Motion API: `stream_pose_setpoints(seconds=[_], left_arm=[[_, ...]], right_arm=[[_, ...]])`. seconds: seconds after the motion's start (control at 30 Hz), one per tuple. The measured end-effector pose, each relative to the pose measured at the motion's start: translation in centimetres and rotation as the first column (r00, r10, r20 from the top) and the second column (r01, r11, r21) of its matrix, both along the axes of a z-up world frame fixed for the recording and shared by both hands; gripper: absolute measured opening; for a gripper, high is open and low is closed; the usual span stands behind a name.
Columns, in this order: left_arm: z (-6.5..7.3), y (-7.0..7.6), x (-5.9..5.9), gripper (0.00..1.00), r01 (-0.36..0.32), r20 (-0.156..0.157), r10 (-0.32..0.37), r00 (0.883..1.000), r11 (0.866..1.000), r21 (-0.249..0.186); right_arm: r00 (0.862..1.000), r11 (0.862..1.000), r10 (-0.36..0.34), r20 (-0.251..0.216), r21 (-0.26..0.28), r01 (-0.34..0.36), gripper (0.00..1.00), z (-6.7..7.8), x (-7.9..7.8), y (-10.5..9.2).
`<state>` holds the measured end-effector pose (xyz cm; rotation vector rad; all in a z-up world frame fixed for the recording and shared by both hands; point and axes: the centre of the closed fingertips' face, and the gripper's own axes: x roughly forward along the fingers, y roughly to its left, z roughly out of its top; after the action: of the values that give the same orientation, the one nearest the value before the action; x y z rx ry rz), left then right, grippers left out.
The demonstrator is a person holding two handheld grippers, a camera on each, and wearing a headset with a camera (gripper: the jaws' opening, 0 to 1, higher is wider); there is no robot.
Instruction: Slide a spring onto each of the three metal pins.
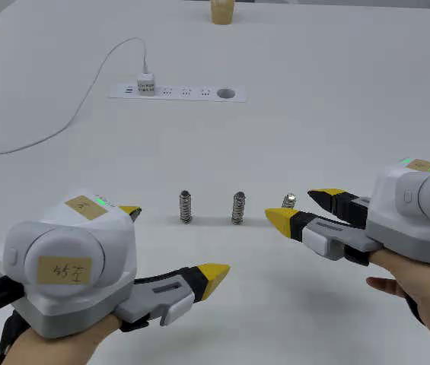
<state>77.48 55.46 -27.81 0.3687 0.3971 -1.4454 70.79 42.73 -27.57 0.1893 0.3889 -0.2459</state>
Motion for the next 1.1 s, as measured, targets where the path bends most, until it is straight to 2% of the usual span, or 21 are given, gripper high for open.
stream_pose_setpoints(seconds=[0.1, 0.43, 0.53, 0.77, 1.1], left_arm=[[0.4, 0.2, 0.1, 0.82, 0.0, 0.003, 0.0, 1.0, 1.0, 0.004], [1.4, 1.2, 0.1, 0.85, -0.007, -0.022, 0.007, 1.0, 1.0, -0.004], [1.5, 1.5, 0.0, 0.86, -0.007, -0.025, 0.007, 1.0, 1.0, -0.004], [1.7, 2.4, -0.2, 0.88, -0.008, -0.028, 0.008, 1.0, 1.0, 0.001], [1.8, 3.7, -0.7, 0.88, -0.008, -0.014, 0.008, 1.0, 1.0, 0.01]], right_arm=[[1.0, 1.0, -0.003, 0.001, 0.007, 0.003, 0.51, 0.5, -0.4, 0.2], [1.0, 0.999, 0.004, 0.011, 0.033, -0.004, 0.62, 1.7, -1.7, 1.7], [1.0, 0.999, 0.007, 0.0, 0.054, -0.007, 0.66, 1.8, -2.1, 2.3], [1.0, 0.997, 0.027, -0.015, 0.066, -0.026, 0.7, 1.9, -3.0, 3.6], [0.999, 0.998, 0.03, 0.036, 0.062, -0.032, 0.75, 2.8, -4.2, 5.0]])
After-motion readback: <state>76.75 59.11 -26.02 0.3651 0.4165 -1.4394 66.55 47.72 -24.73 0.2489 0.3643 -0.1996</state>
